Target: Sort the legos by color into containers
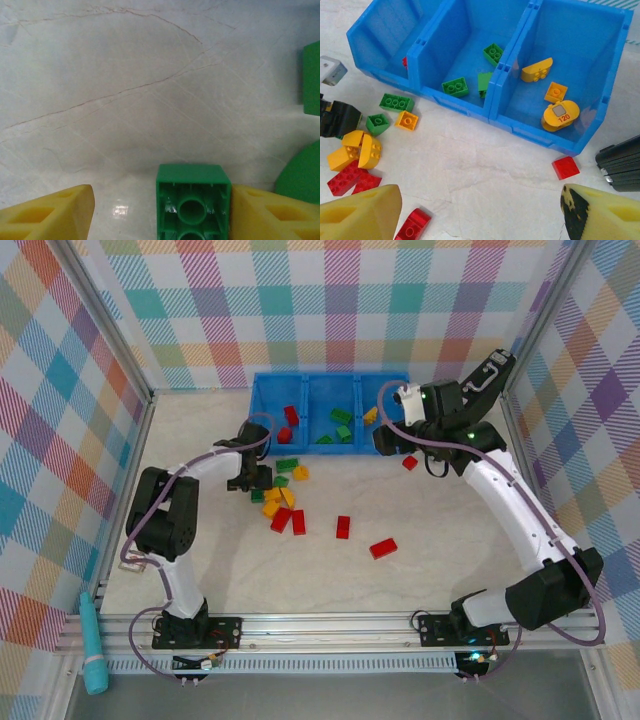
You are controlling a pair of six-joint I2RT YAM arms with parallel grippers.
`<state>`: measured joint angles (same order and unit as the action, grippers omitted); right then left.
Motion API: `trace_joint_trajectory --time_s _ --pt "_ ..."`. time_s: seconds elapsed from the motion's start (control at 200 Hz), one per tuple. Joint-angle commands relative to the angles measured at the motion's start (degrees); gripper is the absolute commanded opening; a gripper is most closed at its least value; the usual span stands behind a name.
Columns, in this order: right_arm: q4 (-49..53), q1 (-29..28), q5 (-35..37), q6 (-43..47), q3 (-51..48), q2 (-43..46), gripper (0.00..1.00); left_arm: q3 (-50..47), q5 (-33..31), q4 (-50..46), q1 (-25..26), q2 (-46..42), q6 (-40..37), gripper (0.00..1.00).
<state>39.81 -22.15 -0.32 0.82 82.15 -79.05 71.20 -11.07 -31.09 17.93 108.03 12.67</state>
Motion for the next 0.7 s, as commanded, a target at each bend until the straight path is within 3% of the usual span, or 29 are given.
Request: trace_joint_trajectory --time_s 0.0,0.145,0.28,0.405,0.585,0.695 --pt "-1.0 -0.3 -1.6 -0.5 -1.3 1.5 0.83 1.4 0.0 0.5 0.6 2.2 1.3 0.68" --pt "-1.1 -0.2 -1.3 -0.3 -1.6 0.4 0.83 1.9 0.3 0.7 0.7 3.6 1.7 0.63" --pt "-1.2 -0.3 -1.3 -0.3 -1.2 -0.4 0.84 1.7 0.7 0.6 0.7 3.6 2.2 0.45" --pt "-1.1 -0.3 -0.9 -0.1 -1.1 -0.5 0.83 1.5 0.9 -0.1 0.8 3.4 2.6 0.35" --pt "2.2 -0.7 -3.7 -1.4 -0.6 1.9 0.84 0.8 -0.6 -0.6 0.8 -1.0 2.8 0.27" --pt "3.5 -0.9 -5.1 -2.9 -2.6 7.0 0.85 5.5 -4.0 -4.4 3.5 -5.1 1.2 0.25"
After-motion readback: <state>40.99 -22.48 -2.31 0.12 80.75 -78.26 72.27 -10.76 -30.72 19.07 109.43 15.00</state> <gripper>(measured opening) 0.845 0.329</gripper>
